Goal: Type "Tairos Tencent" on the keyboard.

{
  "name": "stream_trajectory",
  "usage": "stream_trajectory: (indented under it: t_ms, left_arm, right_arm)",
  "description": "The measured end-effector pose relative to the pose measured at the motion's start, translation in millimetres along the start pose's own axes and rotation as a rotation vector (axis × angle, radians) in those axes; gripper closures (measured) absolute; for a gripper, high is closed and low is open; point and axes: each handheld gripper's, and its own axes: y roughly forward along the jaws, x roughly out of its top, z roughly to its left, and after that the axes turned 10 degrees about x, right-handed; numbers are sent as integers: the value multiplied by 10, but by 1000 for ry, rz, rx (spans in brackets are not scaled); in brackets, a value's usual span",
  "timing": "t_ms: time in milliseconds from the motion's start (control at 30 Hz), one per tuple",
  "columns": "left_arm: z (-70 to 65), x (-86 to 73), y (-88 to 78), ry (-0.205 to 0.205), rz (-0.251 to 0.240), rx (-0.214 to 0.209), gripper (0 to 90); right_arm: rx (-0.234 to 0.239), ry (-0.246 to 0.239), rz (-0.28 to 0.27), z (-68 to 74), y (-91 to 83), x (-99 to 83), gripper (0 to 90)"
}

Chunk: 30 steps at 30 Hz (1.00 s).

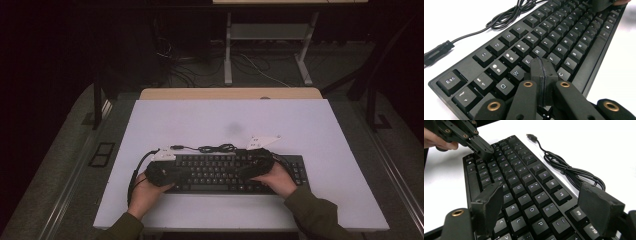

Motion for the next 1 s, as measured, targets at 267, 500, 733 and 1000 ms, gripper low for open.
stream_trajectory:
  t_ms: [267, 500, 733, 1000]
  left_arm:
    - [-3, 16, -26, -4, -15, -6, 893]
    - [-50, 41, -35, 11, -25, -32, 894]
    - [-129, 70, -20, 33, -35, -77, 894]
    - [-217, 93, 10, 69, -31, -130, 894]
  right_arm:
    - [-1, 2, -1, -4, -6, -1, 204]
    - [-1, 2, -2, -3, -6, 0, 204]
    - [0, 5, -4, -3, 0, -4, 204]
    - [1, 9, -5, -7, -1, -5, 204]
